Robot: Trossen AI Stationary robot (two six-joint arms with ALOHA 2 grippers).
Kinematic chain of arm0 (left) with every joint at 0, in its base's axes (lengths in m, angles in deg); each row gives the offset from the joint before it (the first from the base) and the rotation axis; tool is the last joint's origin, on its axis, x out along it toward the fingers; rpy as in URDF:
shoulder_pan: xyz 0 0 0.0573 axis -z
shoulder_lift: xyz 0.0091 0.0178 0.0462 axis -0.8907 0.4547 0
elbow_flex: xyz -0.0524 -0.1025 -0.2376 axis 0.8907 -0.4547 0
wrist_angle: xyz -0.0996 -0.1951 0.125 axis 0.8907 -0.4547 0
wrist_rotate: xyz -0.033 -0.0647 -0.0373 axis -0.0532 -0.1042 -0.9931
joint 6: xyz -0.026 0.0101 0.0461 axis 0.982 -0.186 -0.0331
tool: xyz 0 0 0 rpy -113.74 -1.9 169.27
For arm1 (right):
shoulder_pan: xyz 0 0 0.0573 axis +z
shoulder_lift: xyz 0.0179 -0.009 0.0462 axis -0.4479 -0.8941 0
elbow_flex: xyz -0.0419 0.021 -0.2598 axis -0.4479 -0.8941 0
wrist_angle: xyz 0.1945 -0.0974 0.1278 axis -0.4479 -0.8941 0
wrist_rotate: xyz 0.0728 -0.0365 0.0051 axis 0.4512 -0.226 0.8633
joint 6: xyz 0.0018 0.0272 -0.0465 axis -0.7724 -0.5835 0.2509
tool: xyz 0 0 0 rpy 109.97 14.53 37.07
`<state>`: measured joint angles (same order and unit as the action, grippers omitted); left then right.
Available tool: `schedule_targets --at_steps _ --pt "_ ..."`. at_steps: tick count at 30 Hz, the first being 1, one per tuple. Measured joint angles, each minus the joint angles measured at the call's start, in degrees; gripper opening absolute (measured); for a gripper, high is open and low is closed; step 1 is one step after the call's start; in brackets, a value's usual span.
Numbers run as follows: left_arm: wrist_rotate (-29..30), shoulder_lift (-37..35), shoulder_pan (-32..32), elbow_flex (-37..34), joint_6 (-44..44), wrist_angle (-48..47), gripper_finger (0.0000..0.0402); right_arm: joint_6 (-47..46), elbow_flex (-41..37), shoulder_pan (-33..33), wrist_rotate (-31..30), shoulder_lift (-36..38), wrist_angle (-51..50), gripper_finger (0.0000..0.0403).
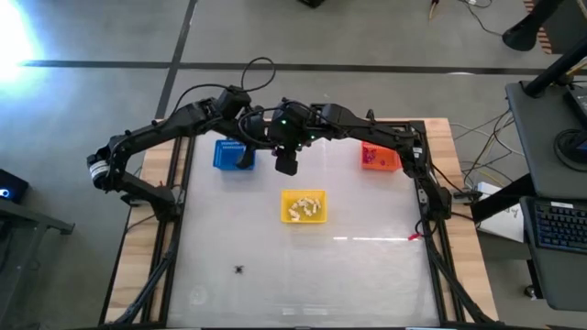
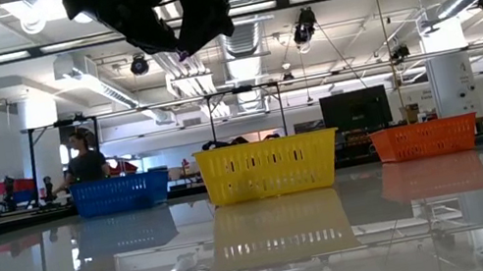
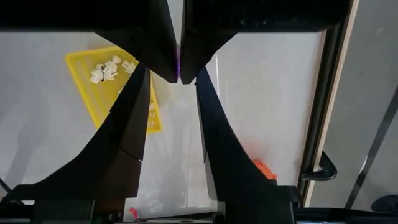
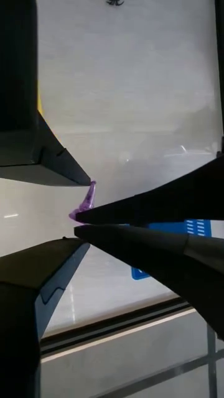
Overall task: Sort Halloween decoration
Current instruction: Put the purple witch hat toy into the orange bin
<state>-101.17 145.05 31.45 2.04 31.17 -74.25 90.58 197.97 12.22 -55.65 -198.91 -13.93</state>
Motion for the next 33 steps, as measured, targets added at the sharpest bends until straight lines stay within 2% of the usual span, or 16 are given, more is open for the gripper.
schedule_targets --at_steps 12,21,29,33 --pt "0.0 0.0 0.0 0.0 0.0 0.2 0.0 0.0 0.0 0.0 0.0 0.0 -0.4 0.0137" --pt "0.2 0.0 0.0 0.0 -0.6 -3.1 0.0 -0.7 0.0 0.0 -1.4 0.0 -5.6 0.0137" --pt "8.8 0.0 0.0 0.0 -2.4 -10.2 0.0 -1.4 0.0 -0.4 -3.1 -0.4 -7.3 0.0137" --pt "9.1 -0.1 -0.1 -0.1 -1.7 -10.3 0.0 -1.5 0.0 -0.9 -3.1 -2.2 -7.5 0.0137"
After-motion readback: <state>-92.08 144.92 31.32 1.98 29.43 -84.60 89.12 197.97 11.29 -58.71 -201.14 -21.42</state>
